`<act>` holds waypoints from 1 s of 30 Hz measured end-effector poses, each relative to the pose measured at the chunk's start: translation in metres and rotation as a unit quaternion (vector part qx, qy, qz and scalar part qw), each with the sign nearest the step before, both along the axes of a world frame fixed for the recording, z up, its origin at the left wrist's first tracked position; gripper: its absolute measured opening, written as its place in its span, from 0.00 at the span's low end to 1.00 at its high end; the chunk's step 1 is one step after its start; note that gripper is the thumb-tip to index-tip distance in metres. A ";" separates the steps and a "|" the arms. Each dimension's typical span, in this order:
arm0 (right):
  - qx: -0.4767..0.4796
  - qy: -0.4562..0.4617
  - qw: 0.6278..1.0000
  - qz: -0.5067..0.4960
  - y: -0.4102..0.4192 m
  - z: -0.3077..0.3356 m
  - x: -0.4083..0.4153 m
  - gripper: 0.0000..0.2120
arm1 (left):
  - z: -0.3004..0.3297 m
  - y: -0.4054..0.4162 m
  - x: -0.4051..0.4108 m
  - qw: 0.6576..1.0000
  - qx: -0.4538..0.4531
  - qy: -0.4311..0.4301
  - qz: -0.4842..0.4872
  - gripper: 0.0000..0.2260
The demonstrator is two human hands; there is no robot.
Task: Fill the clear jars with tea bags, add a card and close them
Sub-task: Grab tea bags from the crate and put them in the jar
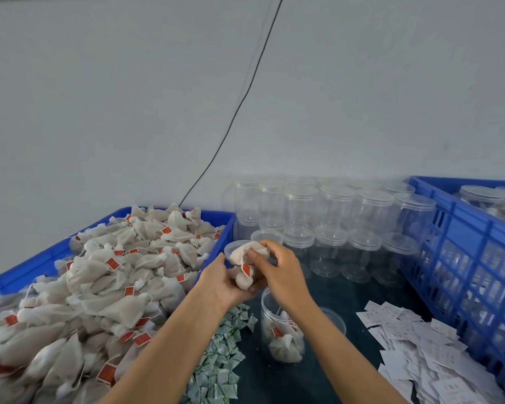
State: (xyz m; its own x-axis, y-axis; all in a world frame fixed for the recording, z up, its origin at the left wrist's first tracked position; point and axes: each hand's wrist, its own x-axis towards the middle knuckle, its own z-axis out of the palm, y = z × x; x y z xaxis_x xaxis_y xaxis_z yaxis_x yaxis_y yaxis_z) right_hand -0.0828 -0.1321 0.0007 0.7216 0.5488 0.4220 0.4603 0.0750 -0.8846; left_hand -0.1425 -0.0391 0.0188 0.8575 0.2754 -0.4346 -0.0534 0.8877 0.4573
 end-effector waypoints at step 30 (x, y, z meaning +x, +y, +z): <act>-0.393 -0.226 0.887 -0.085 -0.055 -0.043 0.052 0.12 | 0.005 0.078 -0.080 0.244 0.821 0.515 -0.024 0.21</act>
